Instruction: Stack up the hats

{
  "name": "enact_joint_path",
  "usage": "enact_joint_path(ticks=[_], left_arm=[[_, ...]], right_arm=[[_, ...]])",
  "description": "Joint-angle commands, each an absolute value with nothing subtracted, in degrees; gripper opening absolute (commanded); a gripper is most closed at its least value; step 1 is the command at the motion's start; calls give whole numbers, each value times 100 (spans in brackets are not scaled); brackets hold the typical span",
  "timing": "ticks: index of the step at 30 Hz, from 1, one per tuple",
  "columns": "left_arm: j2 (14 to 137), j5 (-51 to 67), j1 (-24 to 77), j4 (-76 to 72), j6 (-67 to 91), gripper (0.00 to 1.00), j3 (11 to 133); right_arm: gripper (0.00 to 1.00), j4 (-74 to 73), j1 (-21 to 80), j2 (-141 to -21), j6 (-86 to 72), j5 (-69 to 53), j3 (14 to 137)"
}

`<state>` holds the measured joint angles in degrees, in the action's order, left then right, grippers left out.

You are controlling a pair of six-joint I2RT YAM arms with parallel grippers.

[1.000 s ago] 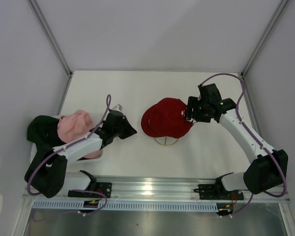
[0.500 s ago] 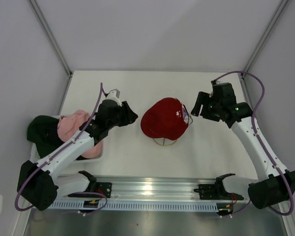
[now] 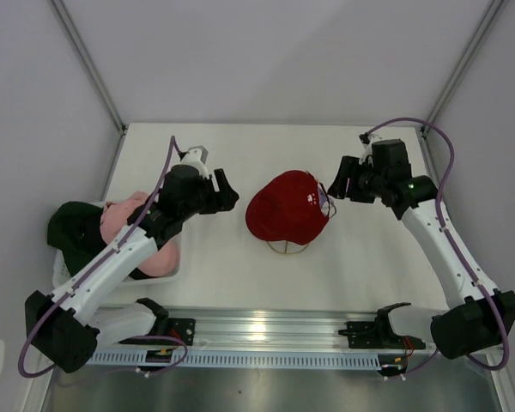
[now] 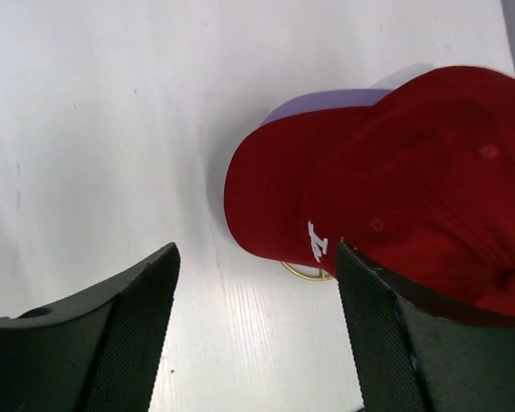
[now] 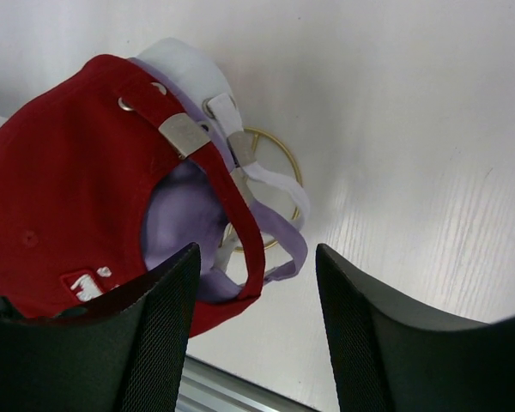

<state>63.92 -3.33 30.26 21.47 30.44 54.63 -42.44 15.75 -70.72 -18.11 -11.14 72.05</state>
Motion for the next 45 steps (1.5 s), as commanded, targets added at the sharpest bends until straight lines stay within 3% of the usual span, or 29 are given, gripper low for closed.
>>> enact_joint_path(ticks=[1, 11, 18, 22, 31, 35, 36, 41, 45], left_arm=[[5977, -562, 3050, 2460, 2628, 79, 5958], [5652, -879, 3024, 2874, 2470, 90, 5994], [5625, -905, 2944, 3111, 2426, 98, 6178], [5581, -1002, 2892, 3260, 2338, 99, 6328], [5414, -1125, 2777, 3428, 2285, 99, 6285], [5283, -1125, 2742, 3506, 2285, 99, 6293], [5265, -1186, 2707, 3559, 2276, 100, 6371], [5378, -1642, 2479, 4331, 2180, 100, 6993], [5554, -2494, 2294, 5044, 1969, 99, 7417]], right_arm=[[60, -3999, 1573, -7259, -1530, -1213, 7198], [57, -3771, 1643, -7717, -1503, -1547, 7321], [50, -3858, 1670, -8147, -1494, -1020, 7303], [44, -3946, 1670, -8490, -1626, -949, 7348], [43, -4192, 1670, -8947, -1617, -993, 7532], [59, -4648, 1670, -8991, -1617, -915, 7996], [70, -4858, 1670, -8930, -1617, -871, 8120], [97, -5343, 1618, -8596, -1687, -668, 8831], [100, -5651, 1521, -8341, -1775, -642, 9096]])
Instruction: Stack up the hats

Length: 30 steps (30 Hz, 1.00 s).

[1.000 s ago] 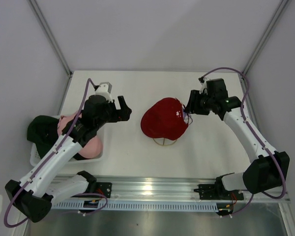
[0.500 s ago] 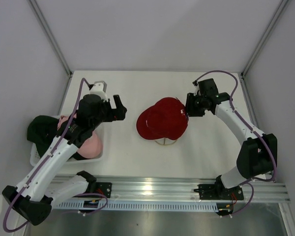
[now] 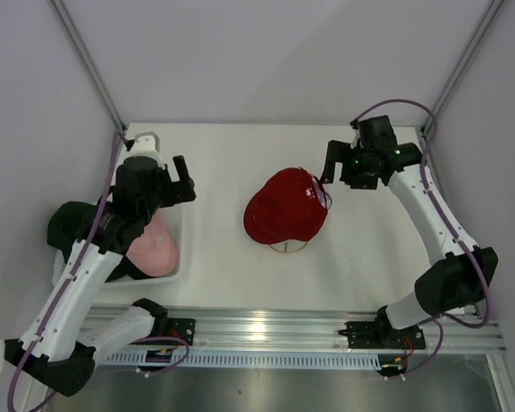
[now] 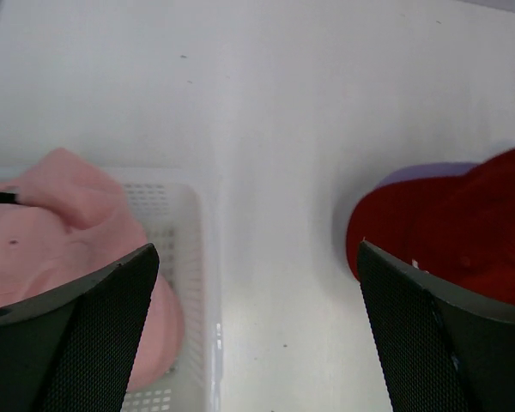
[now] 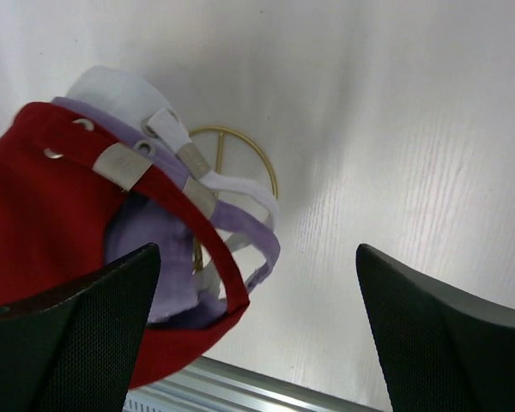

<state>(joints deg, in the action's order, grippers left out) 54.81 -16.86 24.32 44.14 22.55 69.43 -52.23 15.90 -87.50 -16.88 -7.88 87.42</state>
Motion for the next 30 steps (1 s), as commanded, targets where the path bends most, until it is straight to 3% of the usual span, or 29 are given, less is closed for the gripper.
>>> enact_joint_path(ticks=[1, 6, 22, 30], left_arm=[[5572, -2661, 2268, 5245, 1864, 99, 7496], [5660, -3410, 2049, 5563, 1679, 96, 7392], [6152, -3253, 1275, 4984, 1688, 85, 6206], [5898, -2734, 1072, 4132, 1240, 64, 5837]], right_arm=[[100, -5730, 1512, -8280, -1775, -624, 9123], [100, -5687, 1231, -7867, -1863, -1221, 9246], [99, -5581, 1178, -7656, -1784, -1336, 9615], [100, -5370, 1186, -7585, -1810, -1388, 9712]])
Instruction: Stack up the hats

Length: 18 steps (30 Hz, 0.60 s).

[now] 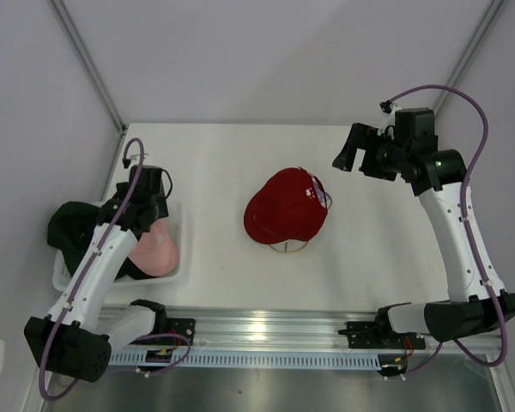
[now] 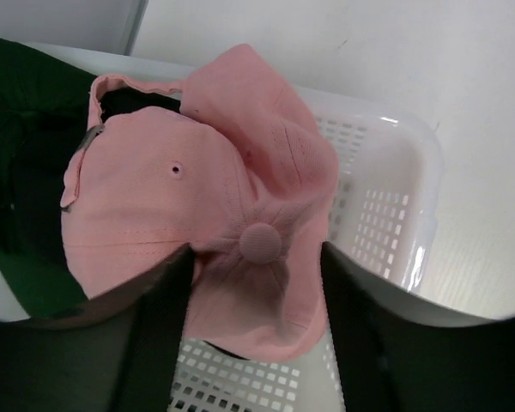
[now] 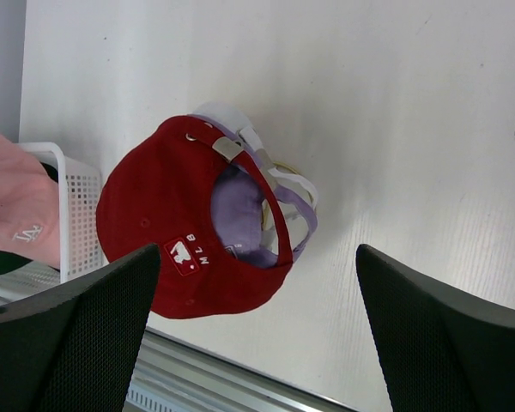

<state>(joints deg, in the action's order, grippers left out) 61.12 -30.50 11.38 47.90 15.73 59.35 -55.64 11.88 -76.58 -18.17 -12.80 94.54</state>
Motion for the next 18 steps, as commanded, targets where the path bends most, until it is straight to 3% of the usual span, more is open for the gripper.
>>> enact_joint_path(ticks=[1, 3, 4, 5, 11, 18], left_arm=[[5906, -2768, 1072, 4122, 1213, 54, 5845], [5898, -2760, 1072, 4148, 1064, 34, 5923], [5871, -2786, 1072, 4192, 1046, 5, 5976], [5836, -2717, 1064, 4297, 933, 1, 6098], [5257, -873, 1072, 5097, -216, 1, 7746], [4860, 2721, 1099, 4738, -1177, 6, 8438]], right_arm=[[100, -5344, 1178, -7585, -1819, -1423, 9712], [99, -5309, 1187, -7646, -1872, -1538, 9756], [100, -5282, 1187, -7655, -1889, -1573, 9799], [100, -5221, 1178, -7673, -1881, -1591, 9817], [100, -4747, 1178, -7769, -1942, -1951, 9809], [100, -4263, 1178, -7840, -1828, -2540, 10010]])
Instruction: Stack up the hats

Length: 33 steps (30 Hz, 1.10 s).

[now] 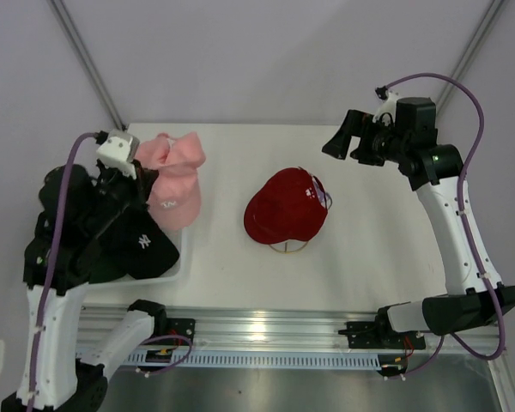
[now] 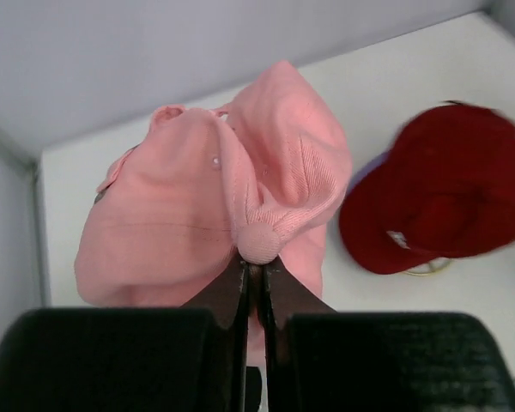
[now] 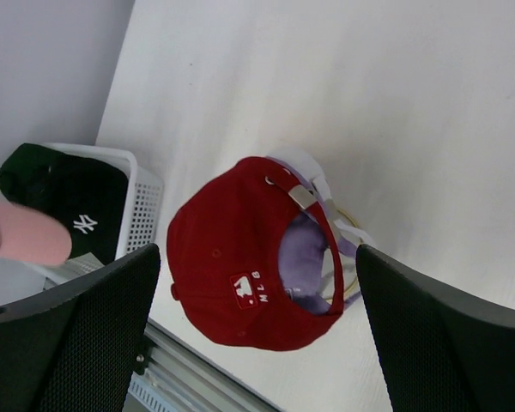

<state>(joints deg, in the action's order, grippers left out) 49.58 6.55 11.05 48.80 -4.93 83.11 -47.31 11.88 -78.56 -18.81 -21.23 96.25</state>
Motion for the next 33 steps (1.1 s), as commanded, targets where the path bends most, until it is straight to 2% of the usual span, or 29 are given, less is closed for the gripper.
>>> enact_joint_path(ticks=[1, 5, 7, 12, 19, 27, 33], left_arm=[[4886, 3412, 1116, 4694, -1247, 6, 8411], [5106, 4770, 1221, 4335, -1624, 7, 8157], [5238, 5392, 1353, 4184, -1792, 13, 8051], [5650, 5897, 1713, 3727, -2153, 22, 8007], [6722, 5590, 2741, 3753, -2891, 12, 8516], [7312, 5651, 2988, 3402, -2830, 1, 8859], [7365, 5625, 3085, 3182, -2716, 1, 9139]], right_arm=[[100, -4228, 1178, -7849, -1802, -2575, 10063], [100, -4131, 1178, -7796, -1732, -2829, 10274], [100, -4043, 1186, -7743, -1714, -2944, 10257], [100, -4060, 1300, -7567, -1679, -3077, 9994], [100, -4149, 1634, -7559, -1968, -2971, 9343], [96, -3727, 1951, -7163, -2601, -3102, 8482], [90, -3726, 2013, -6865, -2944, -3094, 8016]])
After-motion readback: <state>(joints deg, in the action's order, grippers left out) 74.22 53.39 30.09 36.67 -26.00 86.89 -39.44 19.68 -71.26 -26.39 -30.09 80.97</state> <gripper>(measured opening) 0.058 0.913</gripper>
